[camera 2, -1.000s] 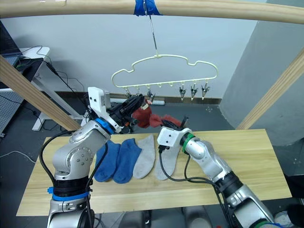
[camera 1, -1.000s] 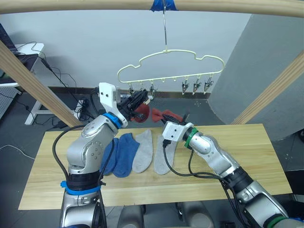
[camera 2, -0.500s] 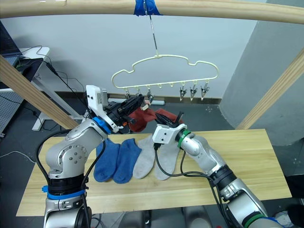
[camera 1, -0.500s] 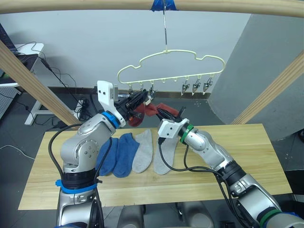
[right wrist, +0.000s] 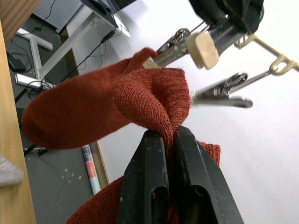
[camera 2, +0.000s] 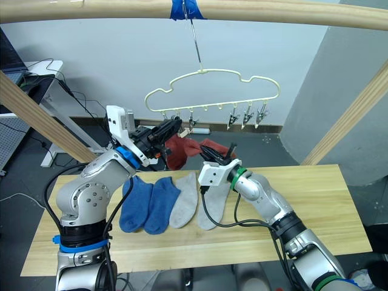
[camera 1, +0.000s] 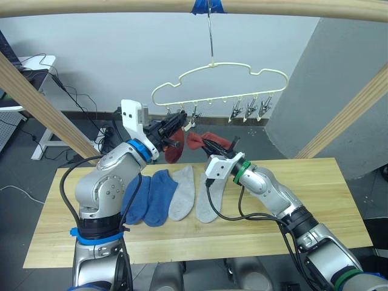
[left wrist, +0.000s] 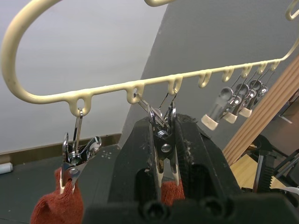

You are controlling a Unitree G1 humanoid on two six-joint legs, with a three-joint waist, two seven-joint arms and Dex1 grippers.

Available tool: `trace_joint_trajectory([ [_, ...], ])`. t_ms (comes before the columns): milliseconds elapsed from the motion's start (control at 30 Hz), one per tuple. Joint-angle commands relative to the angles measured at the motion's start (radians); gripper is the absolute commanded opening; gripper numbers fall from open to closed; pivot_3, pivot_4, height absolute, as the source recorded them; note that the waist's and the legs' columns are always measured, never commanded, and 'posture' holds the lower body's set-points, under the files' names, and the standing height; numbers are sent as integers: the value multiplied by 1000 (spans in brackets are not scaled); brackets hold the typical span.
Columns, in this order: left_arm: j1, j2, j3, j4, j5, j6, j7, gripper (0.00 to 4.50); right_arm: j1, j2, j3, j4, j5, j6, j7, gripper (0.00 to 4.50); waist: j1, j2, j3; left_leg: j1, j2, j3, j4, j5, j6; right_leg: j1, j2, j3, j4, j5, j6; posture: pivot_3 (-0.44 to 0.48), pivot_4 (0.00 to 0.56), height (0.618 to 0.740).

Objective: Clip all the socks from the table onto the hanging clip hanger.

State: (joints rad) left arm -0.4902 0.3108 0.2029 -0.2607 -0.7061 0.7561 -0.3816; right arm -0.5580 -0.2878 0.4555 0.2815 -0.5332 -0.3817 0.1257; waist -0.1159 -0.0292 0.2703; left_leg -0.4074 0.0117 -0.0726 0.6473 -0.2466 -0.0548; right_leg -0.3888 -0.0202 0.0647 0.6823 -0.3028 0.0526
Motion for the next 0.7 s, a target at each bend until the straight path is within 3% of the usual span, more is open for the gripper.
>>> trace_joint_trajectory([
  [33,-15,-3,6,-45,-33,-9,-6,271,-6,18,-9,-21,-12,-20,-20,0,0,0,0,0,0,0,0,0,0,0,0,0,0,0,0,-195,239,740],
  [700,9,0,5,-49,-33,1,-3,271,-58,79,-35,14,-14,4,-56,0,-2,0,0,0,0,0,1,0,0,0,0,0,1,0,0,-190,242,740],
])
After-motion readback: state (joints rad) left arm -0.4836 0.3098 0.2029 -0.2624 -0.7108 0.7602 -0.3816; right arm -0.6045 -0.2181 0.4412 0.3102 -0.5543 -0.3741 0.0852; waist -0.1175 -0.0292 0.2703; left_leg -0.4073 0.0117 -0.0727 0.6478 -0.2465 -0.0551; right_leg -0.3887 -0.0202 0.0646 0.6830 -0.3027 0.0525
